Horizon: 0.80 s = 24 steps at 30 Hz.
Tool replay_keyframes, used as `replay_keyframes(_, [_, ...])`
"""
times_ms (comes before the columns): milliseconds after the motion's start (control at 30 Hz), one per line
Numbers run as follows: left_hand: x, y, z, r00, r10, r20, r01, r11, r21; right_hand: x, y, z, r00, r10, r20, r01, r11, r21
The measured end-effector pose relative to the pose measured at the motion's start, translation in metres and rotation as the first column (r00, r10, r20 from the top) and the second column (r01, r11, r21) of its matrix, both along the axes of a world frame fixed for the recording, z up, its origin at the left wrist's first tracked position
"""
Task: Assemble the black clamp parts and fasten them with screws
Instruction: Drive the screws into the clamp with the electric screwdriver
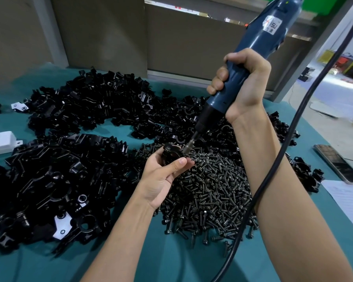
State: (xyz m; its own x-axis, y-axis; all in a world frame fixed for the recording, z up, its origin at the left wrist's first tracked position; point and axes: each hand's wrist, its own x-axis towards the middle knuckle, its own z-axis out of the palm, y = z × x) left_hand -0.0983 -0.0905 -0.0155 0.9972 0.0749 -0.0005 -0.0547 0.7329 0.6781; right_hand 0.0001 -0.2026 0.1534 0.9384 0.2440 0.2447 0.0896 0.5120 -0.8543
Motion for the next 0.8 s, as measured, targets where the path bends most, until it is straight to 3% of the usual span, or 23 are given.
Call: replay_keyframes(800, [0.0001, 0.0001, -0.0003, 0.999, 0.019, -0.035, -0.021, 0.999, -0.032, -0.0023, 0.0019, -0.0038, 1.000, -0.006, -0.013, 0.006, 1.000, -0.004])
